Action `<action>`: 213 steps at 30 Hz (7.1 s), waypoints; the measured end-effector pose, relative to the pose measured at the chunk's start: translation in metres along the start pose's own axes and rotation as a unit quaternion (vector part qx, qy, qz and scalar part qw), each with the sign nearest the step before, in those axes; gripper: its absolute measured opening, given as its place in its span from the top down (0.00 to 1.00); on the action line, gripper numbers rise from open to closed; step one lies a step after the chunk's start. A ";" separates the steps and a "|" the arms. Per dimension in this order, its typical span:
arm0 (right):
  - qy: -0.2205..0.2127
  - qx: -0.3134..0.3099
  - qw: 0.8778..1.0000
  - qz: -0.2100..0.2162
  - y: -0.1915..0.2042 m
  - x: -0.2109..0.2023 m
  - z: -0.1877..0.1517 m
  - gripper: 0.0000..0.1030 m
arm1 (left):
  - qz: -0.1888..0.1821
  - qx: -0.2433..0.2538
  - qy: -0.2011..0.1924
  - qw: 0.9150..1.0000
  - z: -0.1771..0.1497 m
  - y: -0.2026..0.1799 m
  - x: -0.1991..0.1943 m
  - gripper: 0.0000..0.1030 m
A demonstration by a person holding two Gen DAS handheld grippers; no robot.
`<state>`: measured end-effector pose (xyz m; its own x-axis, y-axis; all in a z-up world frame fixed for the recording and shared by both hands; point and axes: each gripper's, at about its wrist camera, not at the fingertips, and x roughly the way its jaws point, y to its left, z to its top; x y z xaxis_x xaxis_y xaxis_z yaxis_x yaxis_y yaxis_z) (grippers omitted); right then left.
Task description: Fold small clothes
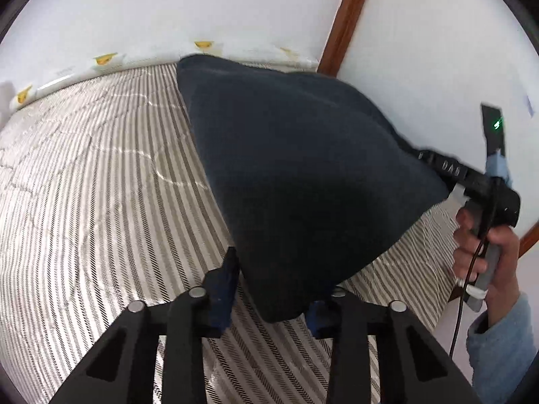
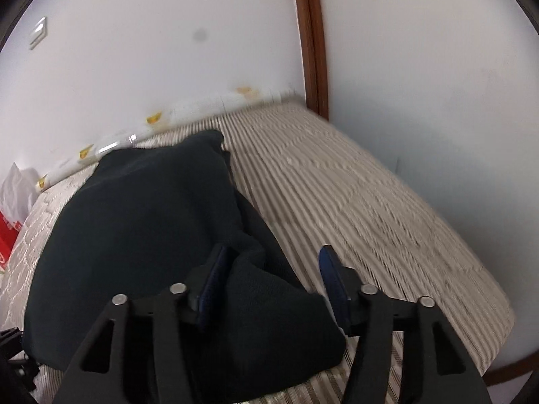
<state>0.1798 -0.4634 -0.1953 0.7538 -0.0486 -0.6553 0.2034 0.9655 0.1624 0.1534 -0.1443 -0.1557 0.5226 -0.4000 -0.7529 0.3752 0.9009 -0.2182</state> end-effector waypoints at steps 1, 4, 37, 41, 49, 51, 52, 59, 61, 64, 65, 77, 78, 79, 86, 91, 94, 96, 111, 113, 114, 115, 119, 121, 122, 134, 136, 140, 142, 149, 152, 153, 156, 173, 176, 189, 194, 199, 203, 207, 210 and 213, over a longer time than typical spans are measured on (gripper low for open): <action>0.010 0.006 1.000 0.006 0.001 0.005 -0.001 0.46 | 0.001 0.004 -0.007 1.000 0.000 0.000 -0.002 0.78; 0.033 0.028 0.998 0.037 0.004 0.021 -0.001 0.80 | 0.011 0.008 -0.024 1.000 -0.003 0.006 -0.016 0.82; 0.014 -0.094 0.987 0.132 0.162 0.001 -0.030 0.84 | 0.115 -0.113 -0.045 0.986 -0.053 0.132 -0.093 0.84; 0.019 -0.078 0.989 0.126 0.153 0.005 -0.021 0.83 | 0.110 -0.100 -0.043 0.988 -0.060 0.113 -0.098 0.85; 0.038 -0.075 0.989 0.125 0.133 -0.004 -0.027 0.74 | 0.090 -0.116 -0.014 0.989 -0.066 0.116 -0.103 0.80; 0.032 -0.087 0.988 0.121 0.128 -0.013 -0.031 0.73 | 0.086 -0.112 -0.013 0.990 -0.070 0.115 -0.109 0.80; 0.030 -0.093 0.988 0.121 0.126 -0.018 -0.033 0.71 | 0.088 -0.108 -0.014 0.990 -0.072 0.113 -0.113 0.80; -0.008 -0.104 0.989 0.103 0.118 -0.057 -0.026 0.68 | 0.117 -0.065 -0.058 0.989 -0.081 0.094 -0.149 0.63; -0.011 -0.107 0.988 0.110 0.123 -0.059 -0.023 0.68 | 0.110 -0.071 -0.062 0.989 -0.075 0.095 -0.152 0.62; -0.002 -0.120 0.988 0.100 0.135 -0.052 -0.028 0.68 | 0.116 -0.078 -0.065 0.988 -0.064 0.097 -0.150 0.62; 0.003 -0.125 0.988 0.095 0.138 -0.048 -0.032 0.68 | 0.115 -0.081 -0.064 0.988 -0.062 0.098 -0.148 0.62; 0.031 -0.114 0.991 0.069 0.112 -0.048 -0.038 0.68 | 0.107 -0.092 -0.033 0.989 -0.054 0.112 -0.107 0.56; 0.029 -0.113 0.991 0.071 0.112 -0.049 -0.033 0.68 | 0.107 -0.089 -0.023 0.990 -0.052 0.113 -0.103 0.56; 0.027 -0.112 0.991 0.072 0.114 -0.049 -0.028 0.65 | 0.105 -0.086 -0.019 0.991 -0.050 0.114 -0.102 0.54; 0.032 -0.118 0.986 0.111 0.150 -0.027 0.028 0.56 | 0.107 -0.087 -0.034 0.990 -0.011 0.129 -0.099 0.54; 0.048 -0.123 0.982 0.135 0.183 0.006 0.065 0.54 | 0.115 -0.099 -0.031 0.988 0.019 0.150 -0.083 0.54; 0.065 -0.117 0.980 0.149 0.199 0.029 0.081 0.53 | 0.117 -0.101 -0.032 0.987 0.034 0.161 -0.075 0.54; 0.081 -0.111 0.978 0.158 0.208 0.046 0.090 0.53 | 0.119 -0.100 -0.029 0.987 0.045 0.169 -0.069 0.54; 0.167 -0.058 0.968 0.178 0.241 0.145 0.114 0.63 | 0.087 -0.079 -0.029 0.993 0.078 0.195 -0.031 0.54; 0.150 -0.060 0.967 0.195 0.241 0.144 0.119 0.89 | 0.080 -0.082 -0.029 0.993 0.078 0.198 -0.031 0.54; 0.133 -0.064 0.966 0.212 0.239 0.139 0.121 0.90 | 0.079 -0.083 -0.028 0.993 0.078 0.199 -0.030 0.54; 0.114 -0.067 0.967 0.217 0.237 0.134 0.123 0.91 | 0.078 -0.084 -0.027 0.993 0.077 0.199 -0.029 0.54; 0.116 -0.050 0.971 0.202 0.225 0.141 0.124 0.91 | 0.081 -0.082 -0.022 0.993 0.077 0.197 -0.030 0.54; 0.126 -0.041 0.971 0.200 0.222 0.147 0.121 0.86 | 0.087 -0.081 -0.019 0.993 0.076 0.195 -0.031 0.54; 0.129 -0.043 0.972 0.193 0.223 0.146 0.120 0.84 | 0.089 -0.081 -0.018 0.993 0.076 0.194 -0.031 0.54; 0.069 -0.169 0.972 0.150 0.218 0.046 0.059 0.68 | 0.113 -0.096 -0.015 0.989 0.055 0.180 -0.048 0.54; 0.068 -0.177 0.973 0.132 0.214 0.039 0.044 0.68 | 0.118 -0.097 -0.015 0.988 0.049 0.176 -0.051 0.54; 0.080 -0.178 0.975 0.103 0.195 0.032 0.019 0.68 | 0.122 -0.101 -0.011 0.987 0.038 0.168 -0.057 0.54; 0.084 -0.181 0.977 0.076 0.185 0.029 0.008 0.68 | 0.125 -0.103 -0.010 0.987 0.031 0.164 -0.061 0.54; 0.080 -0.152 0.983 0.070 0.159 -0.006 -0.006 0.68 | 0.121 -0.106 -0.008 0.987 0.008 0.144 -0.086 0.54; 0.077 -0.139 0.985 0.063 0.153 -0.030 -0.008 0.56 | 0.116 -0.102 -0.019 0.988 -0.005 0.128 -0.109 0.53; 0.077 -0.134 0.986 0.063 0.151 -0.040 -0.009 0.53 | 0.118 -0.099 -0.024 0.988 -0.008 0.123 -0.115 0.51; 0.056 -0.121 0.989 0.063 0.147 -0.071 -0.012 0.48 | 0.125 -0.095 -0.055 0.986 -0.023 0.105 -0.145 0.41; -0.021 -0.121 0.991 0.053 0.135 -0.235 -0.053 0.03 | 0.165 -0.037 -0.122 0.978 -0.081 0.020 -0.265 0.12; -0.017 -0.123 0.992 0.035 0.130 -0.242 -0.058 0.02 | 0.163 -0.033 -0.123 0.978 -0.085 0.014 -0.272 0.12; -0.024 -0.125 0.992 0.013 0.119 -0.262 -0.067 0.02 | 0.164 -0.051 -0.133 0.976 -0.098 0.017 -0.283 0.12; -0.024 -0.129 0.991 0.015 0.120 -0.262 -0.069 0.02 | 0.166 -0.055 -0.134 0.975 -0.099 0.018 -0.284 0.11; -0.025 -0.132 0.991 0.018 0.120 -0.262 -0.069 0.02 | 0.162 -0.060 -0.135 0.976 -0.100 0.022 -0.285 0.12; -0.024 -0.129 0.991 0.019 0.121 -0.262 -0.069 0.02 | 0.167 -0.058 -0.134 0.975 -0.101 0.021 -0.285 0.11; -0.025 -0.132 0.991 0.021 0.120 -0.262 -0.070 0.02 | 0.166 -0.062 -0.137 0.975 -0.102 0.024 -0.288 0.12; -0.027 -0.132 0.991 0.022 0.120 -0.263 -0.070 0.02 | 0.165 -0.064 -0.138 0.974 -0.103 0.026 -0.288 0.11; -0.028 -0.132 0.991 0.023 0.119 -0.264 -0.070 0.02 | 0.164 -0.067 -0.134 0.975 -0.103 0.029 -0.287 0.12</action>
<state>-0.0389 -0.3175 -0.0543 0.7941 -0.0096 -0.6077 0.0026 0.9999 -0.0123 -0.0647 0.0138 -0.0104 0.7859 -0.0995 -0.6103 0.0597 0.9946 -0.0854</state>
